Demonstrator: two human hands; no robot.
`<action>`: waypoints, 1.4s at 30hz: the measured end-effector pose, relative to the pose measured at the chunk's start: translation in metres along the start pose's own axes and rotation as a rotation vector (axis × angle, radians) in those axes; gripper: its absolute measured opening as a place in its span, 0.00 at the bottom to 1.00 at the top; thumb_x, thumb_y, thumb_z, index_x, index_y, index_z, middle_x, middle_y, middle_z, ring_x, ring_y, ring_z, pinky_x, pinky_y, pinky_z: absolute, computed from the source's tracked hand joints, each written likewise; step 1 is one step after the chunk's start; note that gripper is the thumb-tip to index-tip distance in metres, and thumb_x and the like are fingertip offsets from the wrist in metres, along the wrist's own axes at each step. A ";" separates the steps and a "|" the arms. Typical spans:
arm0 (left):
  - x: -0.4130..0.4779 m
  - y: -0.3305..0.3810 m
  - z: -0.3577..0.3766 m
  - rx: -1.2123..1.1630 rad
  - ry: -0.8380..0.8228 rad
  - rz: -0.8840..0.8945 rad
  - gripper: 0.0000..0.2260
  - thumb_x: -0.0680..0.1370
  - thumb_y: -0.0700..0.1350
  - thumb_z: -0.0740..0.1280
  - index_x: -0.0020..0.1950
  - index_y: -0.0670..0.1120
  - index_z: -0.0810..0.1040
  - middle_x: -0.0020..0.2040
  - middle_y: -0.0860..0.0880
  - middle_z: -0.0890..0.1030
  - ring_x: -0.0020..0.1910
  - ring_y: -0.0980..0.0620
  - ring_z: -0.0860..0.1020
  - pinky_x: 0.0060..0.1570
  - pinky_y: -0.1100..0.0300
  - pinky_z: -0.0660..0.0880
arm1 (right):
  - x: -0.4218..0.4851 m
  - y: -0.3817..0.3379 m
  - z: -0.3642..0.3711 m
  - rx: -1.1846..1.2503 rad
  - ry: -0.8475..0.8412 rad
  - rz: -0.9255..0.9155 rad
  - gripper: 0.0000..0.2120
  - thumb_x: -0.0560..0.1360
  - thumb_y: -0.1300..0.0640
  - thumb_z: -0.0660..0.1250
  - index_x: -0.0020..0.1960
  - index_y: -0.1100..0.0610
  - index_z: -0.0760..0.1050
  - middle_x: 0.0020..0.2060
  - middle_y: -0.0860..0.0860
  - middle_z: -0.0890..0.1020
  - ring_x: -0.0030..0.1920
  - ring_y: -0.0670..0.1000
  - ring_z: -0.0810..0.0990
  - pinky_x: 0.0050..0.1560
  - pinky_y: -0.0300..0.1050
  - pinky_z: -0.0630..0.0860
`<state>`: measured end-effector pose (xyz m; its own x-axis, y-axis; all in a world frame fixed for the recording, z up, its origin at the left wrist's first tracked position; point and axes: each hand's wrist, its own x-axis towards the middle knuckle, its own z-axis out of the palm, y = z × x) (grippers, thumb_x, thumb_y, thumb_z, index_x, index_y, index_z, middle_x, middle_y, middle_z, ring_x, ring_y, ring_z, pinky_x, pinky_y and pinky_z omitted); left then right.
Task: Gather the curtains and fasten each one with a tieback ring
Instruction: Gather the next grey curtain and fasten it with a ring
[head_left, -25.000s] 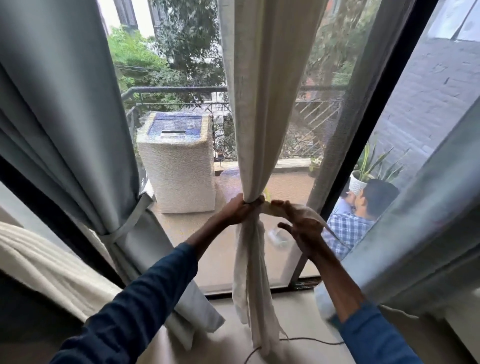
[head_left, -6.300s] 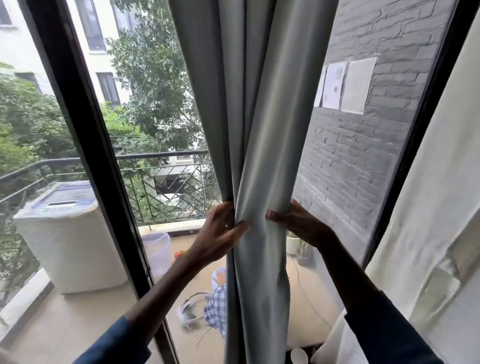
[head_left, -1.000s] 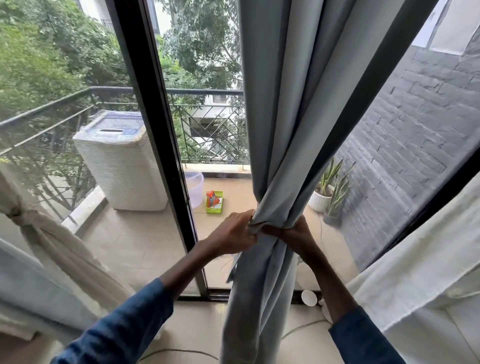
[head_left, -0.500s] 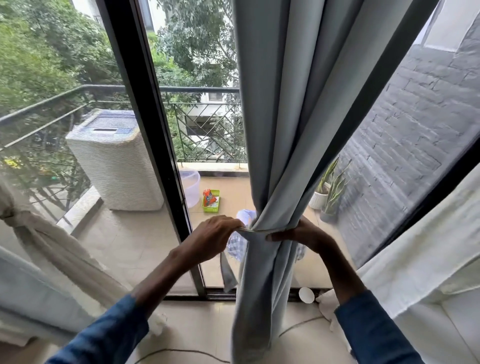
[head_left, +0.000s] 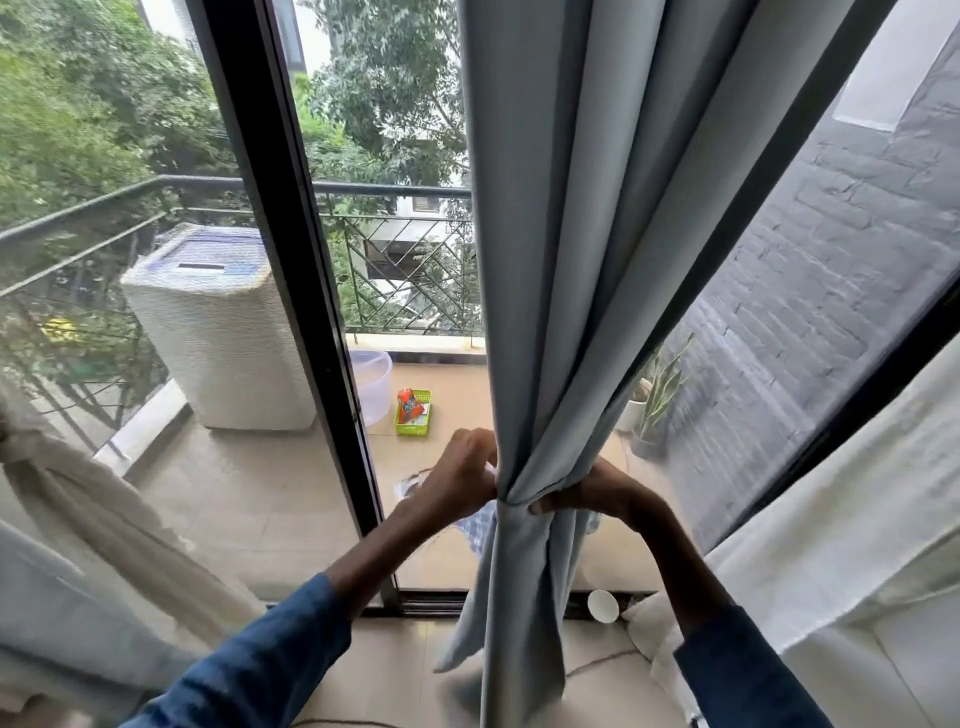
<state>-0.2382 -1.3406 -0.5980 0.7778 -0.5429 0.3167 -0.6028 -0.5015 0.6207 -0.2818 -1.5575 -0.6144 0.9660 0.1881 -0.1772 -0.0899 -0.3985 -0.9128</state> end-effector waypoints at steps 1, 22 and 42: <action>0.002 -0.001 0.003 -0.048 -0.052 0.036 0.06 0.69 0.39 0.76 0.42 0.39 0.82 0.38 0.41 0.82 0.43 0.51 0.82 0.38 0.55 0.77 | 0.000 0.002 0.000 -0.005 0.000 0.003 0.31 0.57 0.50 0.86 0.56 0.42 0.79 0.51 0.36 0.85 0.55 0.39 0.82 0.51 0.31 0.78; 0.011 0.037 0.054 -0.293 0.385 -0.479 0.25 0.58 0.64 0.78 0.42 0.46 0.82 0.34 0.51 0.84 0.32 0.53 0.83 0.28 0.51 0.80 | 0.009 0.022 0.038 0.569 0.194 -0.219 0.22 0.70 0.65 0.73 0.64 0.63 0.78 0.61 0.66 0.81 0.61 0.59 0.81 0.62 0.55 0.79; 0.019 0.016 0.033 -0.283 0.225 -0.480 0.25 0.61 0.63 0.76 0.50 0.49 0.82 0.40 0.54 0.85 0.40 0.51 0.84 0.38 0.48 0.83 | -0.050 0.044 -0.006 0.531 0.854 -0.341 0.06 0.72 0.55 0.77 0.47 0.55 0.88 0.44 0.55 0.88 0.42 0.51 0.86 0.36 0.46 0.82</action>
<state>-0.2388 -1.3814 -0.6057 0.9886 -0.1286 0.0782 -0.1276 -0.4401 0.8888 -0.3321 -1.5899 -0.6434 0.7914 -0.5591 0.2472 0.3223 0.0379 -0.9459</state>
